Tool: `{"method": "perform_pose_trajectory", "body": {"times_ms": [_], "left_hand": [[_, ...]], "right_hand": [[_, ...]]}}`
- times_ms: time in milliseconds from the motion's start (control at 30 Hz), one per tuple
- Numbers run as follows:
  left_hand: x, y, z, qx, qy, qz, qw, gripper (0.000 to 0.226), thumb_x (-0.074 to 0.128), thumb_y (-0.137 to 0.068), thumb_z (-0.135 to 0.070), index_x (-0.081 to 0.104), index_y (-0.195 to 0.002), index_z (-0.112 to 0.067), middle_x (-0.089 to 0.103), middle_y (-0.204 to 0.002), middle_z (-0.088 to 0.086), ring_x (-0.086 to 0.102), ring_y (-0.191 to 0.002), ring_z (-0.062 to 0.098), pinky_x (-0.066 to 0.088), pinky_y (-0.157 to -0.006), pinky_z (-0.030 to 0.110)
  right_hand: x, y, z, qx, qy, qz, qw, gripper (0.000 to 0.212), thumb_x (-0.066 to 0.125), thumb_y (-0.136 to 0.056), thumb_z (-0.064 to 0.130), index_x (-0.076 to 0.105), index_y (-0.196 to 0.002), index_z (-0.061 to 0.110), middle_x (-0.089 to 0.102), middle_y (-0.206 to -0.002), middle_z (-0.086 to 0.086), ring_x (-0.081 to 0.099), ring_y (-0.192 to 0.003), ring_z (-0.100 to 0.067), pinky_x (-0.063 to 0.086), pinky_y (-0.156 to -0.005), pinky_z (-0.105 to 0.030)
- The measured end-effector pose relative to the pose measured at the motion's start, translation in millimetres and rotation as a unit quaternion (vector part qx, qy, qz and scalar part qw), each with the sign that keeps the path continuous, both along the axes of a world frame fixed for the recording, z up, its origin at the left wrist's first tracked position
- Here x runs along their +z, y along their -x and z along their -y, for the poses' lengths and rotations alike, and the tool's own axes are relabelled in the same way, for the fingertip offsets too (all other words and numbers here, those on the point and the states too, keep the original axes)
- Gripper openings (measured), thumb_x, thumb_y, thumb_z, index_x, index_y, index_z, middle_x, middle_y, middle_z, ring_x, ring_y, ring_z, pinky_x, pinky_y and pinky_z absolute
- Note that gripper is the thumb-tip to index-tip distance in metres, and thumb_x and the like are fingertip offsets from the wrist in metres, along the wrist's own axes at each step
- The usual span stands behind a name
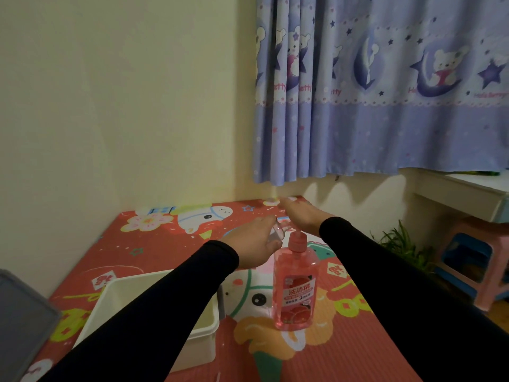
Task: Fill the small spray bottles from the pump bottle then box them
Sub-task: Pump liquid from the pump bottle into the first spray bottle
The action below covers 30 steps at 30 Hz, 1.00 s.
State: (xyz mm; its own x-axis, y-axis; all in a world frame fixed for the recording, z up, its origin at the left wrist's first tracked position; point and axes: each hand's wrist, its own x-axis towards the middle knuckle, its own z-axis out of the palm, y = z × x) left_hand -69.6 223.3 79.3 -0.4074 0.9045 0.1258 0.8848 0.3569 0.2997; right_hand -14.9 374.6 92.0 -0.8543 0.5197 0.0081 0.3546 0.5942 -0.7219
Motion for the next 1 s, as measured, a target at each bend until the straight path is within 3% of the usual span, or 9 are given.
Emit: {"method": "perform_pose_trajectory", "body": {"times_ms": [200,267,333,433,533,667,733,833,1000], "left_hand": [[-12.4,0.0,-0.2,0.003,0.030,0.007,1.000,0.047,0.043,-0.101,-0.037,0.031,-0.142,-0.018,0.041,-0.144,0.006,0.048,-0.120,0.024,0.040,-0.092,0.034],[-9.5,-0.2,0.1,0.006,0.038,0.005,0.999,0.048,0.043,-0.101,-0.038,0.030,-0.142,-0.018,0.041,-0.143,0.007,0.049,-0.120,0.025,0.041,-0.096,0.037],[-4.3,0.4,-0.1,0.004,0.034,-0.001,0.999,0.049,0.044,-0.100,-0.037,0.030,-0.143,-0.017,0.041,-0.144,0.008,0.048,-0.122,0.026,0.041,-0.099,0.039],[3.2,0.3,-0.6,-0.003,0.018,-0.003,1.000,0.052,0.045,-0.100,-0.035,0.028,-0.146,-0.017,0.038,-0.148,0.008,0.044,-0.129,0.025,0.038,-0.103,0.037],[-1.8,0.8,0.4,-0.001,0.023,0.001,1.000,0.051,0.043,-0.100,-0.037,0.027,-0.145,-0.018,0.039,-0.147,0.007,0.046,-0.126,0.025,0.040,-0.101,0.039],[-12.9,0.3,0.6,-0.002,0.039,0.001,0.999,0.050,0.041,-0.101,-0.039,0.026,-0.144,-0.019,0.038,-0.147,0.005,0.048,-0.123,0.024,0.041,-0.093,0.035],[-10.6,0.8,-0.3,0.002,0.043,0.004,0.999,0.050,0.041,-0.101,-0.040,0.026,-0.144,-0.019,0.039,-0.146,0.006,0.049,-0.122,0.025,0.042,-0.095,0.038],[-5.2,1.8,-1.4,0.001,0.041,0.002,0.999,0.050,0.043,-0.100,-0.038,0.028,-0.143,-0.018,0.042,-0.143,0.007,0.049,-0.122,0.026,0.041,-0.099,0.040],[-1.7,4.4,-1.6,-0.006,0.019,0.007,1.000,0.044,0.044,-0.100,-0.037,0.032,-0.139,-0.020,0.044,-0.140,0.006,0.051,-0.118,0.025,0.042,-0.097,0.039]], "right_hand": [[-12.2,-0.5,3.5,0.002,-0.031,0.056,0.998,0.055,0.015,-0.105,0.038,0.034,-0.145,0.005,0.037,-0.150,-0.022,0.038,-0.136,-0.034,0.027,-0.112,-0.042],[-9.6,-1.6,4.2,-0.008,-0.029,0.056,0.998,0.059,0.016,-0.104,0.042,0.036,-0.145,0.006,0.035,-0.153,-0.019,0.035,-0.139,-0.030,0.025,-0.113,-0.040],[-3.9,-2.3,4.6,0.000,-0.032,0.045,0.998,0.051,0.021,-0.106,0.033,0.038,-0.142,0.002,0.039,-0.149,-0.020,0.038,-0.136,-0.033,0.028,-0.113,-0.038],[1.9,-0.6,0.0,0.007,0.001,0.003,1.000,0.048,0.026,-0.106,0.030,0.038,-0.141,0.000,0.041,-0.146,-0.023,0.040,-0.134,-0.037,0.031,-0.113,-0.047],[-4.2,0.7,-0.1,0.011,-0.015,0.017,1.000,0.048,0.024,-0.106,0.031,0.040,-0.142,0.004,0.043,-0.146,-0.020,0.041,-0.134,-0.036,0.031,-0.113,-0.045],[-13.4,-0.4,2.3,-0.011,-0.009,0.038,0.999,0.065,0.016,-0.101,0.052,0.041,-0.144,0.010,0.041,-0.149,-0.018,0.041,-0.135,-0.031,0.028,-0.114,-0.045],[-10.8,-1.1,3.1,-0.001,-0.027,0.051,0.998,0.061,0.016,-0.104,0.045,0.038,-0.144,0.006,0.038,-0.150,-0.020,0.038,-0.136,-0.031,0.027,-0.113,-0.042],[-1.9,-4.3,3.5,0.010,-0.047,0.042,0.998,0.051,0.020,-0.106,0.034,0.044,-0.138,0.002,0.046,-0.143,-0.022,0.044,-0.131,-0.034,0.033,-0.107,-0.038],[0.8,-0.6,-1.2,0.014,-0.041,0.013,0.999,0.049,0.020,-0.104,0.032,0.052,-0.125,0.002,0.055,-0.131,-0.023,0.054,-0.107,-0.030,0.039,-0.102,-0.041]]}}
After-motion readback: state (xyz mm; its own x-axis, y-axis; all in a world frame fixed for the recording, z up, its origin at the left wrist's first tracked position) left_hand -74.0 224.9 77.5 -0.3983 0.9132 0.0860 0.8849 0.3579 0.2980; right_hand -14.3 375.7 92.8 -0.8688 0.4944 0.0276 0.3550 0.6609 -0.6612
